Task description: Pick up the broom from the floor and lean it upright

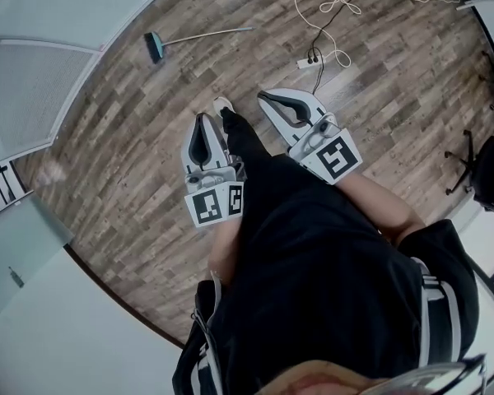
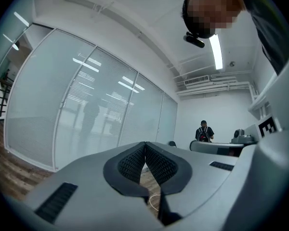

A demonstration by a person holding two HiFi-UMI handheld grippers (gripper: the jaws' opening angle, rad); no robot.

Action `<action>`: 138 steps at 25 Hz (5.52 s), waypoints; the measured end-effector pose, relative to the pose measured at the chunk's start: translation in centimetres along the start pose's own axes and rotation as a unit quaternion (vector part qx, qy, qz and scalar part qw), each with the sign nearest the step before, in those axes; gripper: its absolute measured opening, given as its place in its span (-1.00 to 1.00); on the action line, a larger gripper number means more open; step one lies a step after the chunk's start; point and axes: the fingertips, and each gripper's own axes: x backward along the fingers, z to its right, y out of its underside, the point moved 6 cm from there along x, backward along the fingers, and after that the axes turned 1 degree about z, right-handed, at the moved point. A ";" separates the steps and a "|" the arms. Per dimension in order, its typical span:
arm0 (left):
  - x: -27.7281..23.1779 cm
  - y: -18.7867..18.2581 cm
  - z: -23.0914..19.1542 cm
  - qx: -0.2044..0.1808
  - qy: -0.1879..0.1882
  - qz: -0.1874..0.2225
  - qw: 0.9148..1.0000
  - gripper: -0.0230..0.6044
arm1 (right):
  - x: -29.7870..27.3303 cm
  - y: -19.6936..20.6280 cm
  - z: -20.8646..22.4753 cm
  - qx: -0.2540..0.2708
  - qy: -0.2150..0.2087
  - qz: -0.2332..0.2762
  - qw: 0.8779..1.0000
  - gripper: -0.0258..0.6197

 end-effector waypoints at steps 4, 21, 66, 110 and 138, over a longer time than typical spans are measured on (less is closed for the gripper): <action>-6.7 -0.4 -5.8 0.002 0.008 -0.005 1.000 -0.87 | -7.5 0.2 4.1 0.008 0.016 -0.020 1.000 -0.87; -27.2 -0.2 -25.1 0.031 0.038 -0.096 0.994 -0.87 | -29.8 -1.1 23.8 0.067 0.106 -0.039 0.991 -0.87; -52.3 63.5 -46.6 -0.209 0.267 -0.423 0.840 -0.49 | -47.8 45.0 36.9 -0.055 0.109 -0.093 0.988 -0.87; -57.2 93.3 -54.0 -0.376 0.454 -0.576 0.567 -0.59 | -51.6 60.6 44.6 -0.071 0.037 -0.050 0.996 -0.87; -62.1 86.4 -53.3 -0.372 0.420 -0.544 0.624 -0.63 | -51.9 59.0 44.6 -0.089 0.026 0.004 0.996 -0.87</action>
